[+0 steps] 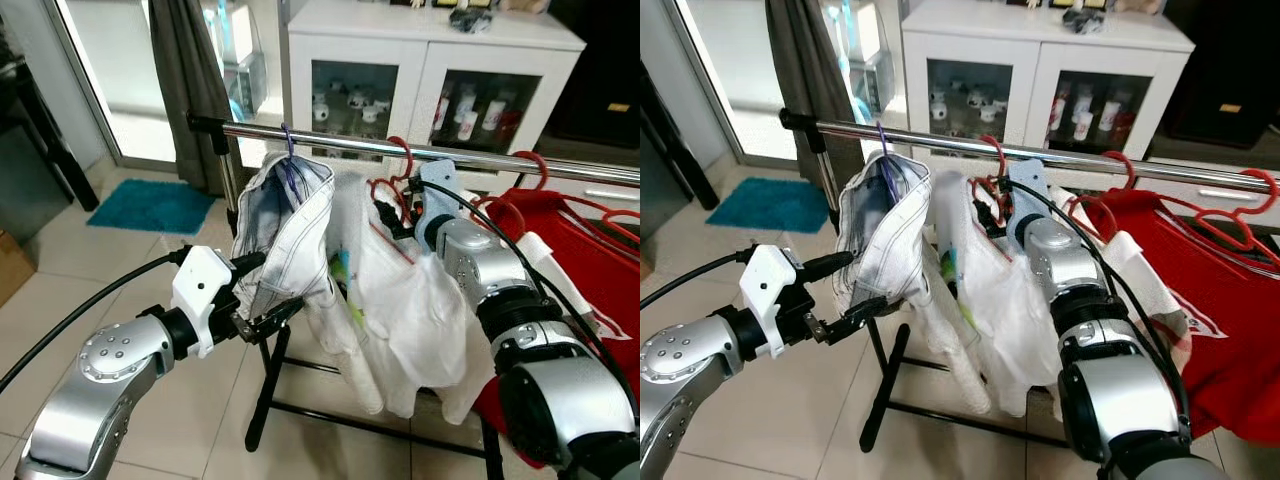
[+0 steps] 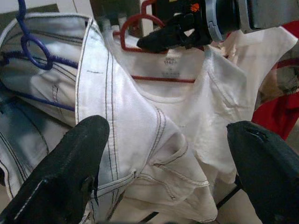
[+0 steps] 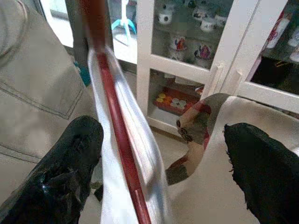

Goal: Hang hanger

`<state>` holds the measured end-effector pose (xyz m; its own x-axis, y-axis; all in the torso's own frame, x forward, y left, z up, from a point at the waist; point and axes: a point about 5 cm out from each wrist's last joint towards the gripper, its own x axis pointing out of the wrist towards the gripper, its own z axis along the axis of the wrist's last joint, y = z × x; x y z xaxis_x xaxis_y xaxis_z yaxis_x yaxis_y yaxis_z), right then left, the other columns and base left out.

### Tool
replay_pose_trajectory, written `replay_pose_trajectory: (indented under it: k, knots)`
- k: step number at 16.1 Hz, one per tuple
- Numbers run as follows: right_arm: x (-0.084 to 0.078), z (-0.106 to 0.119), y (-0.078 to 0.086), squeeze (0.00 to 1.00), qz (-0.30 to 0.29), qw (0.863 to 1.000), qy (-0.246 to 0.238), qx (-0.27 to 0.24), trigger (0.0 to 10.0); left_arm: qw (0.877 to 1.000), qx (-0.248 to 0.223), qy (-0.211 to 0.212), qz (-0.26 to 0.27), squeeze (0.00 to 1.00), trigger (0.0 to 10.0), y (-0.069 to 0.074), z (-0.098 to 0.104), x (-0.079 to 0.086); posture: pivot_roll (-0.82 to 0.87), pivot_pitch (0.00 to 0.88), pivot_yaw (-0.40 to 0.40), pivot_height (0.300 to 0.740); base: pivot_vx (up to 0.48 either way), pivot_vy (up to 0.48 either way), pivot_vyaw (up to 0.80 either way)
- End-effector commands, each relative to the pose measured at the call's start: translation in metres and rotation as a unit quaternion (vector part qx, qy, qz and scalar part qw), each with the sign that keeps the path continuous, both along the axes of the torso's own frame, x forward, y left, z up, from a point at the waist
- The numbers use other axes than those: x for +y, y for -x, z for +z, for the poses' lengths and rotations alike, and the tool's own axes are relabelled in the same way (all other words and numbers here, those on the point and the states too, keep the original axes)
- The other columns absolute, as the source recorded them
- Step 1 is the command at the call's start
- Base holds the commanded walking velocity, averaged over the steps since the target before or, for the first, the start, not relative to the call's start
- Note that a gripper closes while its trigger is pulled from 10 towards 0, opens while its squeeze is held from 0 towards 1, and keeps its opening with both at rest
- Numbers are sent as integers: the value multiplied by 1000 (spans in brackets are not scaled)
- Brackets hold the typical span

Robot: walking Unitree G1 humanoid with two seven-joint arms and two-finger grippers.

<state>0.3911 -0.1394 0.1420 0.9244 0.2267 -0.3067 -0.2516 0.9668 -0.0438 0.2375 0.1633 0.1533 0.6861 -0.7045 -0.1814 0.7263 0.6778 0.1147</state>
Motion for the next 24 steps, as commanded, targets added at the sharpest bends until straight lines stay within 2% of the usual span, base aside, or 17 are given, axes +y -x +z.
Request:
replay_pose_trajectory:
  k: [1,4,9,17,22,24]
  knots:
    - [-5,1,-2,0,-3,1000,-8,2,0,1000,-7,0,-2,0,10000,1,5,2,-10,0,-17,740,0,0,0]
    - [-7,5,-3,0,9,1000,-24,-5,0,1000,-7,3,-4,0,10000,0,4,1,-15,0,-14,740,0,0,0]
    - [-5,0,-3,0,16,1000,-15,12,0,1000,-6,3,-11,0,10000,-1,4,-2,-16,0,-11,740,0,0,0]
    - [-2,-2,-6,0,-7,999,-18,28,0,1000,-5,-6,-16,0,10000,-1,3,-1,-4,0,-12,740,0,0,0]
    - [5,-2,-6,0,12,999,-28,21,0,1000,-5,-9,-18,0,10000,-1,2,0,-7,0,-10,740,0,0,0]
    - [5,-1,-5,0,19,998,-53,14,0,1000,-5,-8,-14,0,10000,-2,1,-1,-12,0,-10,740,0,0,0]
